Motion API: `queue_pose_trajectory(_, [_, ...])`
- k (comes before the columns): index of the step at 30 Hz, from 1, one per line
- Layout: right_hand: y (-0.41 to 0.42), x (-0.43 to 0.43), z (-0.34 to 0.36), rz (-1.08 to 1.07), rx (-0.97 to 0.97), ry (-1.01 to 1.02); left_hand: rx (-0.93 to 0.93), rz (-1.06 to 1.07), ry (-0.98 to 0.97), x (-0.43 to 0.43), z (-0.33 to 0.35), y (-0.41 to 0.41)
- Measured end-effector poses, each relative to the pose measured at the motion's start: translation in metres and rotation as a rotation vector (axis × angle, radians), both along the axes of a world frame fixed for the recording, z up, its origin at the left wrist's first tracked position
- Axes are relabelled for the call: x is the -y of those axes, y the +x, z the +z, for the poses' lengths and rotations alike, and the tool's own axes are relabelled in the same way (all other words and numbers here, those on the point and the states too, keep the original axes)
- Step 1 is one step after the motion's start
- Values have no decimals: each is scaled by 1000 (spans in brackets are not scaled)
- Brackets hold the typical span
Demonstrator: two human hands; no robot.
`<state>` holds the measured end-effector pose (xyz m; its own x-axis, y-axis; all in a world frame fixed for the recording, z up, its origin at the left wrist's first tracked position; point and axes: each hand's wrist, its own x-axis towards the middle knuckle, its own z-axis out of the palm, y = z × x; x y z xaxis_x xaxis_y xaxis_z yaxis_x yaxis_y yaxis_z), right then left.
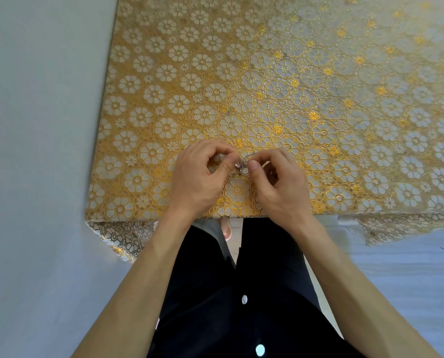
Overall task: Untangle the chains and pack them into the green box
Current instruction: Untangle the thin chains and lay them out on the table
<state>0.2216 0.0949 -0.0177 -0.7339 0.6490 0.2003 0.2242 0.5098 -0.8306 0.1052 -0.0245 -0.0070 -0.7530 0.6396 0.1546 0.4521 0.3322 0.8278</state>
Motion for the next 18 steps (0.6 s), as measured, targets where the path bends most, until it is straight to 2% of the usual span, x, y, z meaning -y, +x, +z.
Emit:
queue_pose_trajectory(12, [1,-2,2,-91,-58,-77,95,115,38,1,1,2])
queue_pose_trajectory(18, [0,0,1,-105,-17,40,137,144,68,2,1,1])
